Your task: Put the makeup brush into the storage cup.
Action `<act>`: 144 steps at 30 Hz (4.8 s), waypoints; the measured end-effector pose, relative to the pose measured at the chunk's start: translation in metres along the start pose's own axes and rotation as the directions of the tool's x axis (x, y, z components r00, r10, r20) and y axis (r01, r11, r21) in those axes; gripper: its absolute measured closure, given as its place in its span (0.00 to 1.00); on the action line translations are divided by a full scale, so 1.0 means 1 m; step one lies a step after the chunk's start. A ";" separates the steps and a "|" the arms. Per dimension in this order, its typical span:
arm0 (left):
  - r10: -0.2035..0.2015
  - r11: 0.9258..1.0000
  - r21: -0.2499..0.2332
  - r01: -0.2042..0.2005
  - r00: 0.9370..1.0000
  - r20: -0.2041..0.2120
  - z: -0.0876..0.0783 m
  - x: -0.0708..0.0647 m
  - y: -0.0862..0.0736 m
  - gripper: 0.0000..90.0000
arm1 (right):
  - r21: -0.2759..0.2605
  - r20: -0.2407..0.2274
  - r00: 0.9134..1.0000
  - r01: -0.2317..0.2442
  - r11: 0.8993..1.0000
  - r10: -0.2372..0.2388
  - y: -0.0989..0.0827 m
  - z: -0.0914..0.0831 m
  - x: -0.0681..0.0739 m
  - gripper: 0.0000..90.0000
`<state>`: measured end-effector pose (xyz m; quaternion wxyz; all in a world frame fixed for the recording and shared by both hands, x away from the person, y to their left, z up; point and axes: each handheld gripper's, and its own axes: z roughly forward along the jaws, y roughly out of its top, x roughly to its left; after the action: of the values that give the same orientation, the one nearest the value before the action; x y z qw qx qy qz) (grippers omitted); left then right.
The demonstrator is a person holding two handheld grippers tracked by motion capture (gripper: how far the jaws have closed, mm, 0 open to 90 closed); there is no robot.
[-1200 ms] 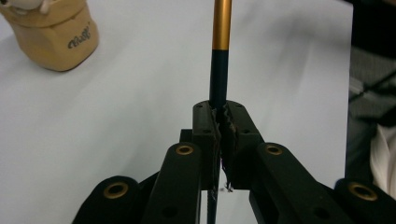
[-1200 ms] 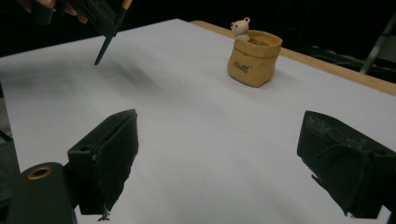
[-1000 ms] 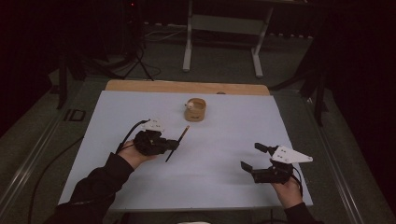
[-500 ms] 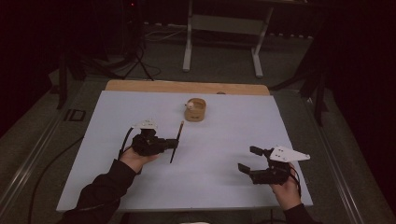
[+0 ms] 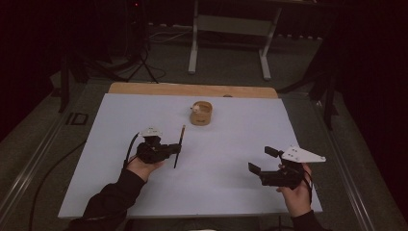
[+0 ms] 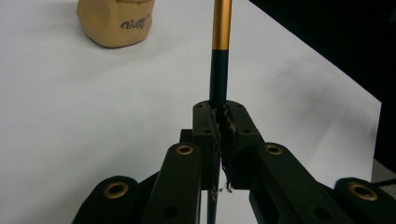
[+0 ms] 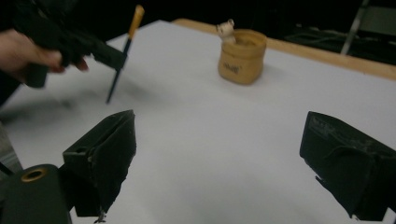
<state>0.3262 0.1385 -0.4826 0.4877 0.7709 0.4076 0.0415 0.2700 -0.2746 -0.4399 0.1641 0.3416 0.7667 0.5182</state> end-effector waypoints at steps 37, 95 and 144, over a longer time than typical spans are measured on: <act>0.055 0.998 -0.038 -0.053 0.998 0.028 0.006 -0.017 -0.006 0.95 | 0.006 -0.039 0.996 -0.084 0.996 0.084 0.087 0.076 0.060 0.16; 0.128 0.990 -0.072 -0.121 0.987 0.099 0.010 -0.028 -0.007 0.82 | 0.176 -0.042 0.969 -0.233 0.956 0.244 0.074 0.160 0.088 0.93; 0.292 0.954 -0.057 -0.294 0.955 -0.050 -0.001 -0.026 -0.020 0.00 | 0.028 0.079 0.996 -0.055 0.998 0.053 0.137 0.104 0.013 0.93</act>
<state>0.2971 0.1256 -0.4891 0.4920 0.8060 0.2971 0.1418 0.3722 -0.1631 -0.3573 0.1746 0.3845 0.7581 0.4970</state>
